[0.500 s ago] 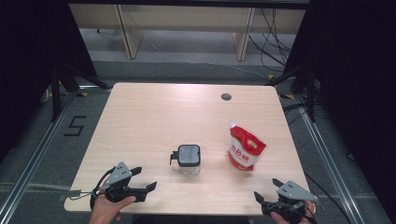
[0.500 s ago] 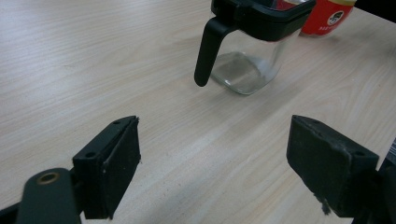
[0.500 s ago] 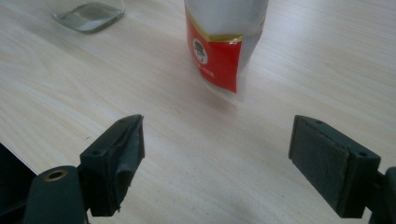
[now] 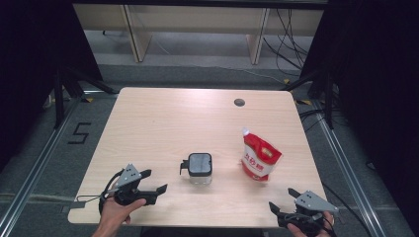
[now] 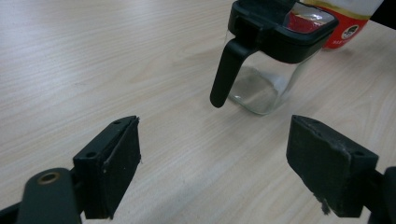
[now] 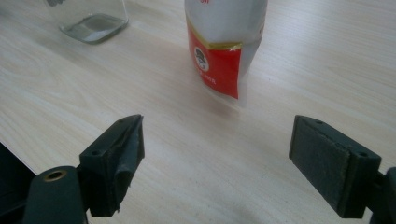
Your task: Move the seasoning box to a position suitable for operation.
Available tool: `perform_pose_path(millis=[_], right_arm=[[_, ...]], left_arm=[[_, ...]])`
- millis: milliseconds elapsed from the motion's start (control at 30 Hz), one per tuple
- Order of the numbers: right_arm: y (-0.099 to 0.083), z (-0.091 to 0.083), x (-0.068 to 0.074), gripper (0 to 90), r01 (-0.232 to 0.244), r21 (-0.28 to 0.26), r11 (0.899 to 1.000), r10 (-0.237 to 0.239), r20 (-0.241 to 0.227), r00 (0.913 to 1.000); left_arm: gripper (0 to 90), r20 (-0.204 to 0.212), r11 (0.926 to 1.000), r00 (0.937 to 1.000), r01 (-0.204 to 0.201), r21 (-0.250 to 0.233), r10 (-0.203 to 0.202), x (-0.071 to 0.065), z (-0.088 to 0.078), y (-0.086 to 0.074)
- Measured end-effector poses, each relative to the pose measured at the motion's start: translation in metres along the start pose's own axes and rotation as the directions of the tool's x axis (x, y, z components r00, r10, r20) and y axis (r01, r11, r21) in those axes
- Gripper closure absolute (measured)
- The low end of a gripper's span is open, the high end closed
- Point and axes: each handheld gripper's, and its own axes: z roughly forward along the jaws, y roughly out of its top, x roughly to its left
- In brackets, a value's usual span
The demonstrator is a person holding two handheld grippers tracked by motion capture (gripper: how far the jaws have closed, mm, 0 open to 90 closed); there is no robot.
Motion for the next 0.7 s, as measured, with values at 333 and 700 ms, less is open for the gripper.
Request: perform_pose_path(millis=[333,700], right_arm=[[0.0,0.0,0.003,16.8,0.001,0.004,1.0,-0.001,-0.001,1.0],[0.001,0.001,0.003,18.6,0.052,0.009,0.999,-0.052,-0.015,0.9985]], left_arm=[[19.5,-0.017,0.9939,0.9939,-0.109,0.017,0.109,-0.004,0.022,0.012],[35.6,-0.024,0.9823,0.9822,-0.186,0.027,0.186,-0.003,0.052,0.023]])
